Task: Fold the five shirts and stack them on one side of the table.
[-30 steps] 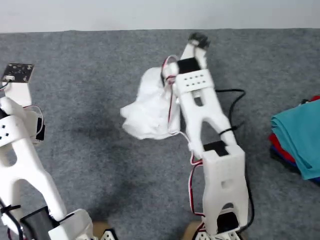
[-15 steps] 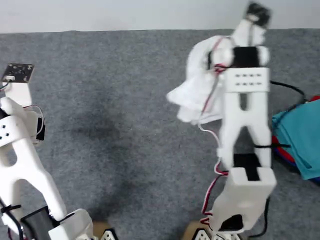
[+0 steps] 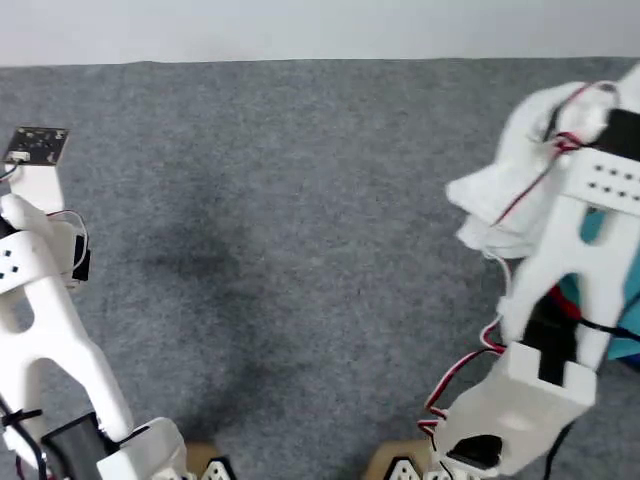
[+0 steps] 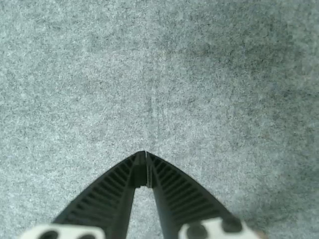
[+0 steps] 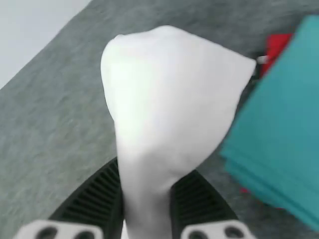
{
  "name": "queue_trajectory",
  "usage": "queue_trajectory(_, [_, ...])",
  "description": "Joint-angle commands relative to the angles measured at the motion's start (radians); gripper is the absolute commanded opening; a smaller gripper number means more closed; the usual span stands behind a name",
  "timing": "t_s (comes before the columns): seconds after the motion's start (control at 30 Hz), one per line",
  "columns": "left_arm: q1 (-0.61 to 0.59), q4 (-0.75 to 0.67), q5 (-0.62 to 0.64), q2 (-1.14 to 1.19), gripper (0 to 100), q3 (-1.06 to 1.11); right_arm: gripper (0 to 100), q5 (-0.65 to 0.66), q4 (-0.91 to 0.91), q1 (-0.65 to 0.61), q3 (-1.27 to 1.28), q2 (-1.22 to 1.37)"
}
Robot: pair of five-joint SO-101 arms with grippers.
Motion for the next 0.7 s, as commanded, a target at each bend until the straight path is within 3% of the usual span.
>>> queue_trajectory(0.0, [0.009, 0.006, 0.000, -0.038, 0, -0.008, 0.9, 0.040, -0.005, 0.074, -0.057, -0.053])
queue_trajectory(0.4, [0.141, 0.014, 0.002, -0.038, 0, -0.008, 0.9, 0.127, -0.007, 0.300, -0.057, 0.031])
queue_trajectory(0.67, [0.149, 0.020, 0.000, -0.038, 0, -0.007, 0.9, 0.181, -0.008, 0.446, -0.057, 0.079])
